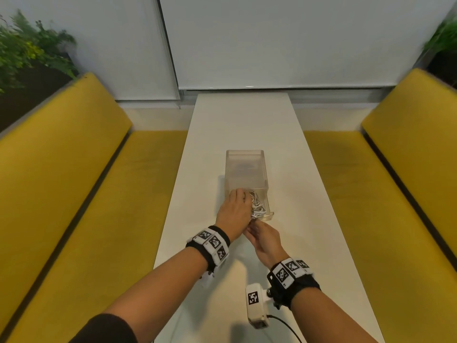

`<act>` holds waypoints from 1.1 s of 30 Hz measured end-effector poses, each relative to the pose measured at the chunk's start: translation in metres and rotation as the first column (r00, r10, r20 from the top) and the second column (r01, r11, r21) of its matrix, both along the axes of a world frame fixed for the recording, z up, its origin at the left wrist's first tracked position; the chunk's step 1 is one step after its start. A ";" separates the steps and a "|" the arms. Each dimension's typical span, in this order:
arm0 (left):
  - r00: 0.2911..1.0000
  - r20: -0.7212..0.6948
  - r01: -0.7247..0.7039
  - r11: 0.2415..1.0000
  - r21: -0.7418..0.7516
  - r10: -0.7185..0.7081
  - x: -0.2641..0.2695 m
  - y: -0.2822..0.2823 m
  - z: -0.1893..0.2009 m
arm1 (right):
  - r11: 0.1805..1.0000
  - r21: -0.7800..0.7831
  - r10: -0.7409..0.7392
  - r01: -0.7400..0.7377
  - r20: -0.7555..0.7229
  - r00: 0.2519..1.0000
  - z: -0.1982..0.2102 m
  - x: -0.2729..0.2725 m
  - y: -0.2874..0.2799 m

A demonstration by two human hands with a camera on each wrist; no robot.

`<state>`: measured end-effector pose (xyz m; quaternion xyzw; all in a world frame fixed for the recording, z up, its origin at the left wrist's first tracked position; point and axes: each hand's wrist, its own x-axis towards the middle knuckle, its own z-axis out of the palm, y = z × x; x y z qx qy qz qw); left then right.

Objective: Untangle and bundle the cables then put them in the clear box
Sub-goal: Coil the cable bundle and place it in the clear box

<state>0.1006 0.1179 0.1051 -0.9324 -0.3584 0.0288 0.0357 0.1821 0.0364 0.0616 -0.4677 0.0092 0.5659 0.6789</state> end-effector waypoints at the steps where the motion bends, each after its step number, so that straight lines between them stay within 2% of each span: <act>1: 0.999 0.013 0.049 0.999 -0.020 -0.049 -0.005 0.004 -0.001 | 1.000 0.005 0.007 -0.007 0.004 1.000 0.000 0.001 0.000; 3: 0.987 0.010 0.161 0.983 -0.091 -0.161 -0.016 0.011 0.004 | 1.000 0.004 0.007 -0.007 0.013 1.000 0.000 0.003 0.001; 7: 0.965 0.036 0.263 0.962 -0.072 -0.261 -0.030 0.013 0.004 | 0.999 -0.017 0.031 -0.031 0.045 0.998 -0.001 0.009 0.003; 10: 0.968 0.025 0.253 0.964 -0.082 -0.251 -0.030 0.010 0.003 | 0.999 -0.020 0.045 -0.044 0.074 0.996 -0.003 0.011 0.003; 13: 0.970 0.014 0.244 0.970 -0.011 -0.244 -0.021 0.007 0.000 | 0.999 -0.009 0.041 -0.040 0.094 0.995 -0.007 0.010 0.003; 18: 0.974 0.012 0.225 0.974 0.015 -0.225 -0.007 0.017 0.000 | 0.999 -0.005 0.051 -0.051 0.106 0.993 -0.005 0.009 0.002; 23: 0.978 0.052 0.200 0.980 0.026 -0.201 -0.009 0.021 -0.008 | 0.999 -0.035 0.030 -0.026 0.125 0.992 -0.005 0.008 0.002; 25: 0.980 0.106 0.170 0.985 -0.019 -0.167 -0.004 0.016 -0.007 | 0.999 -0.046 0.027 -0.021 0.142 0.990 -0.004 0.008 0.002; 28: 0.949 0.291 0.193 0.955 -0.226 -0.123 -0.001 0.007 0.003 | 0.998 -0.057 0.041 -0.031 0.189 0.981 -0.001 0.012 0.001; 29: 0.940 0.308 0.223 0.950 -0.218 -0.150 -0.002 0.004 0.006 | 0.997 -0.061 0.049 -0.037 0.205 0.978 0.000 0.012 0.001; 33: 0.926 0.200 0.331 0.944 -0.015 -0.321 -0.013 0.001 0.001 | 0.998 -0.061 0.037 -0.025 0.202 0.979 0.000 0.010 0.001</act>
